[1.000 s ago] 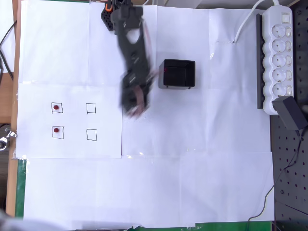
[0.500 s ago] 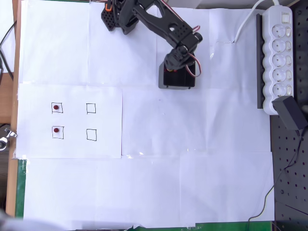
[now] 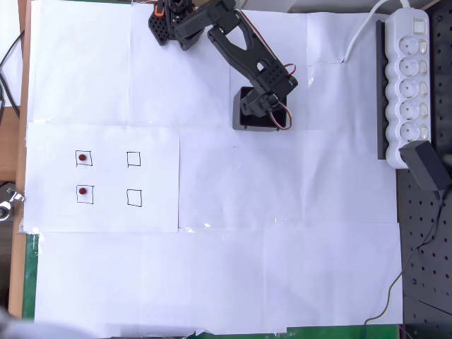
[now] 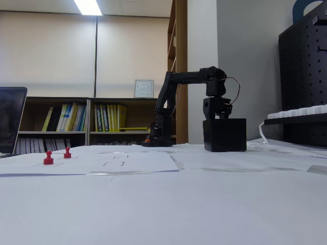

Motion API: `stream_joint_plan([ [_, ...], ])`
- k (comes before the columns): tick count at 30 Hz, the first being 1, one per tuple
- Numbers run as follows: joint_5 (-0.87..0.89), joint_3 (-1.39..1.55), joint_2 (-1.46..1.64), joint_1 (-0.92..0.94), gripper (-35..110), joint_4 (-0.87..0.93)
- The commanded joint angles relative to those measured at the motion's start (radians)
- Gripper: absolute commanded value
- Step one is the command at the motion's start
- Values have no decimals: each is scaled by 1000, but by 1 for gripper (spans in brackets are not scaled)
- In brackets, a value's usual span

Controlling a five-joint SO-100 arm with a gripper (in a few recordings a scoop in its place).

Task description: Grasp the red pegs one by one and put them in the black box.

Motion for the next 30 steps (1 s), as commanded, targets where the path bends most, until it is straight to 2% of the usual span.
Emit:
stream_joint_plan([
  [1,-8,143,-245,18,25,31],
  [4,18,152,-420,92,25,34],
  [6,120,52,-538,193,25,11],
  [8,382,-267,-703,394,25,-126],
  [11,658,-647,-811,698,25,-397],
  [14,755,-850,-805,939,24,-632],
  [19,749,-996,-618,1190,24,-1057],
  [20,707,-1015,-523,1236,24,-1233],
  [22,703,-1023,-390,1279,24,-1439],
  [24,709,-1006,-290,1302,24,-1551],
  [30,678,-954,-115,1370,24,-1729],
])
